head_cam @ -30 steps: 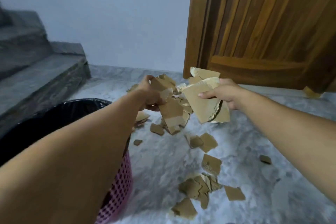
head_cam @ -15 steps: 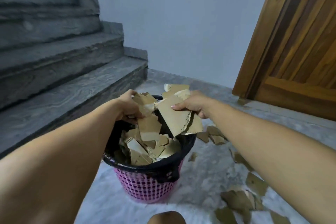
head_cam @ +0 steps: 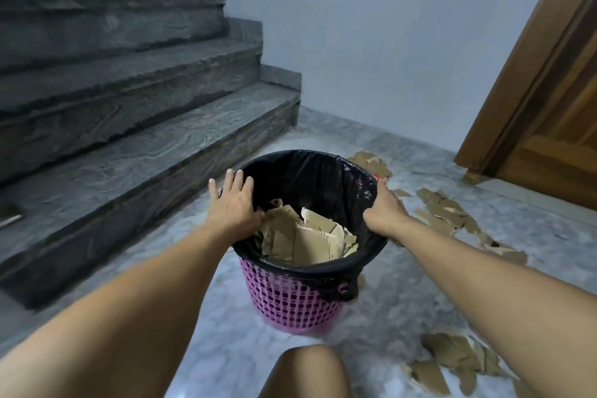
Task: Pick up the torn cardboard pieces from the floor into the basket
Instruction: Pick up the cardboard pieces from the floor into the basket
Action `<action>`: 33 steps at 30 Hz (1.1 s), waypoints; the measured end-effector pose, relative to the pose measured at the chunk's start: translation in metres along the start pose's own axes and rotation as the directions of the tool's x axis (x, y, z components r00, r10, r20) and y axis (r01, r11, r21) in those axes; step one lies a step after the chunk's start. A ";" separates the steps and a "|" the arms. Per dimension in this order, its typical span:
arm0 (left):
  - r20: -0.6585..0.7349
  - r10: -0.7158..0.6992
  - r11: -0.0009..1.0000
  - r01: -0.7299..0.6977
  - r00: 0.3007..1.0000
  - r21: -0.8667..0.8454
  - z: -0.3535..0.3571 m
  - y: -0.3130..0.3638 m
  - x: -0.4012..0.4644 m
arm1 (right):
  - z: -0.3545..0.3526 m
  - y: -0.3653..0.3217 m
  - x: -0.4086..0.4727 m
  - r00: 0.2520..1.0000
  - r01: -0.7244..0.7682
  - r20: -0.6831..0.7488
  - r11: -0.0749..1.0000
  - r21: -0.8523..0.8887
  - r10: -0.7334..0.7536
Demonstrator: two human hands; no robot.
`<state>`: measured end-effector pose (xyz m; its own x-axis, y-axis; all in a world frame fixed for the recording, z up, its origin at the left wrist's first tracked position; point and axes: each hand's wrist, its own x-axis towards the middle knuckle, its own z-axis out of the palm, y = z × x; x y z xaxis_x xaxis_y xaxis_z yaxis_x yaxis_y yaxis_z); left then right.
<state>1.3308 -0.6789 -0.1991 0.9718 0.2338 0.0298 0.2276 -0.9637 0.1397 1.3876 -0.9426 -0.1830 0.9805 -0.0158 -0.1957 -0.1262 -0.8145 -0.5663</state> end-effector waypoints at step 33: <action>-0.375 -0.617 0.785 0.514 0.692 -0.345 -0.010 -0.114 -0.009 | 0.116 -0.140 0.003 0.742 0.483 0.538 0.876 -0.016 -0.400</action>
<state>1.2955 -0.5701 -0.2056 0.5089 0.8049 0.3052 0.6572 -0.5923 0.4661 1.3905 -0.7617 -0.1968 0.6974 0.6257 -0.3495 0.3652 -0.7298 -0.5779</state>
